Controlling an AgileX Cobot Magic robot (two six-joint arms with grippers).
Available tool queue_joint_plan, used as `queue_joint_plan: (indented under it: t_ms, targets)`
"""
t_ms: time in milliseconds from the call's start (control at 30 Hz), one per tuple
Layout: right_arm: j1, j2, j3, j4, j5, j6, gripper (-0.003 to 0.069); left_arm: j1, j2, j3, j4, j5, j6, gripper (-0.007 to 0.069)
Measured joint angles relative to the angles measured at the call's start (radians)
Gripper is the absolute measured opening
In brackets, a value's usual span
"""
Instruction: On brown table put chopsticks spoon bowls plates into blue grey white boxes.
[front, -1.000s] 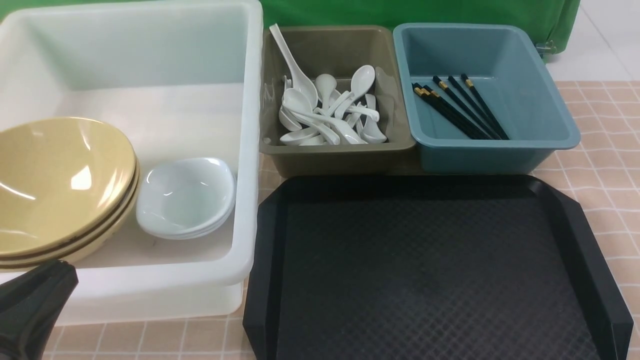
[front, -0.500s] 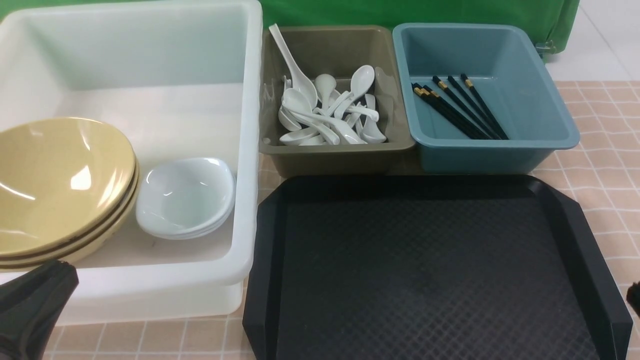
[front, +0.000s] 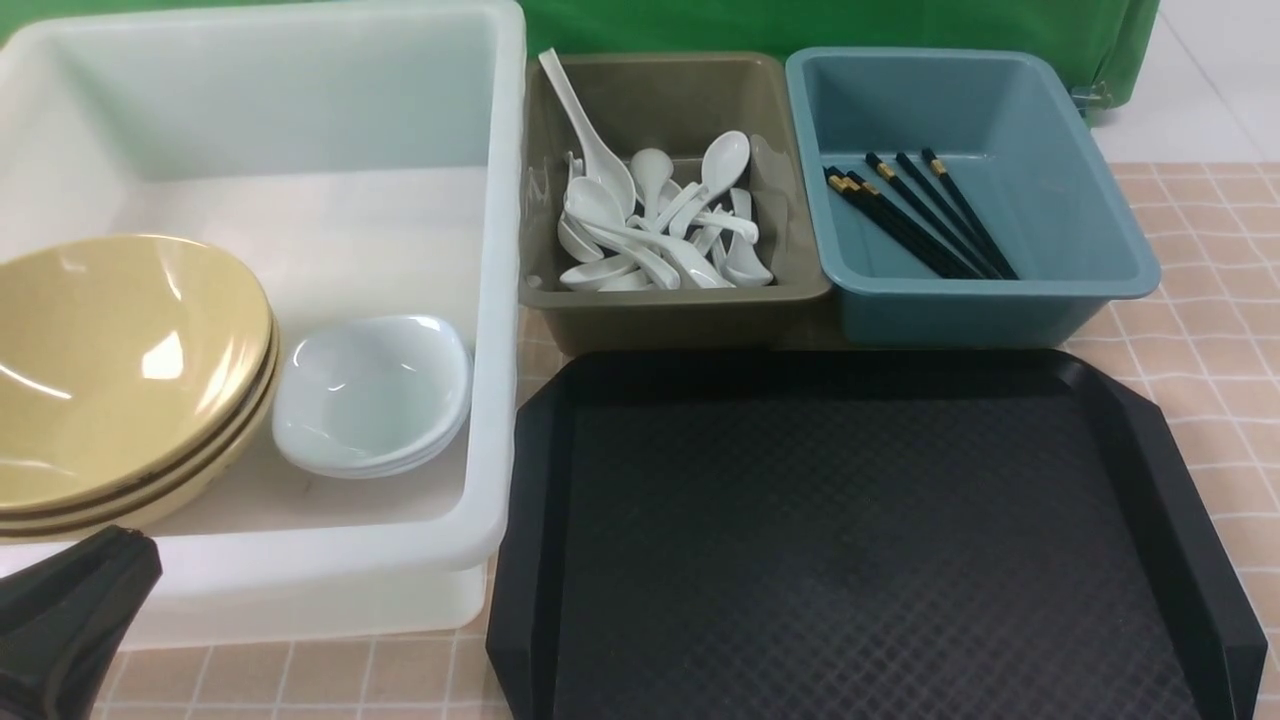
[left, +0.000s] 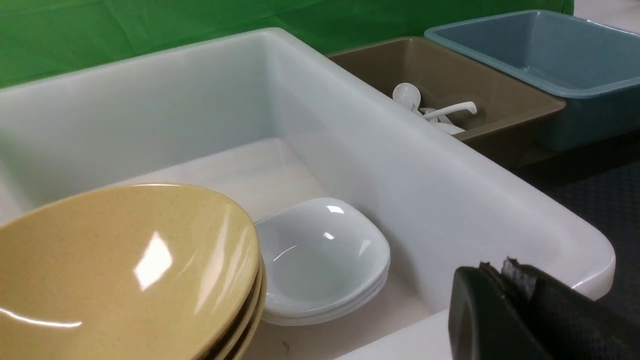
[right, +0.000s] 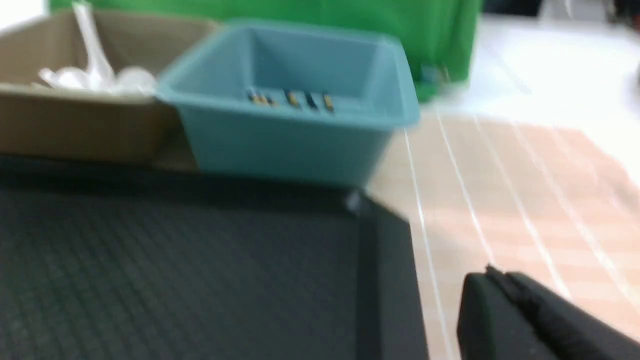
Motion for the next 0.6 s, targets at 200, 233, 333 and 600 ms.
queue_joint_plan:
  t_ms: [200, 233, 333, 600]
  targets:
    - [-0.008, -0.001, 0.0, -0.026, 0.062, 0.043, 0.0048, 0.0, 0.0, 0.0, 0.001, 0.001, 0.0, 0.0005]
    - [-0.008, -0.001, 0.0, -0.026, 0.062, 0.044, 0.0048, 0.0, 0.0, 0.0, 0.001, 0.002, 0.0, 0.0005]
    - [-0.009, -0.001, 0.0, -0.026, 0.064, 0.046, 0.0048, 0.0, 0.0, 0.0, 0.001, 0.002, -0.002, 0.0005]
    - [-0.009, -0.001, 0.0, -0.027, 0.065, 0.046, 0.0048, 0.0, 0.0, 0.0, 0.001, 0.004, -0.002, 0.0005]
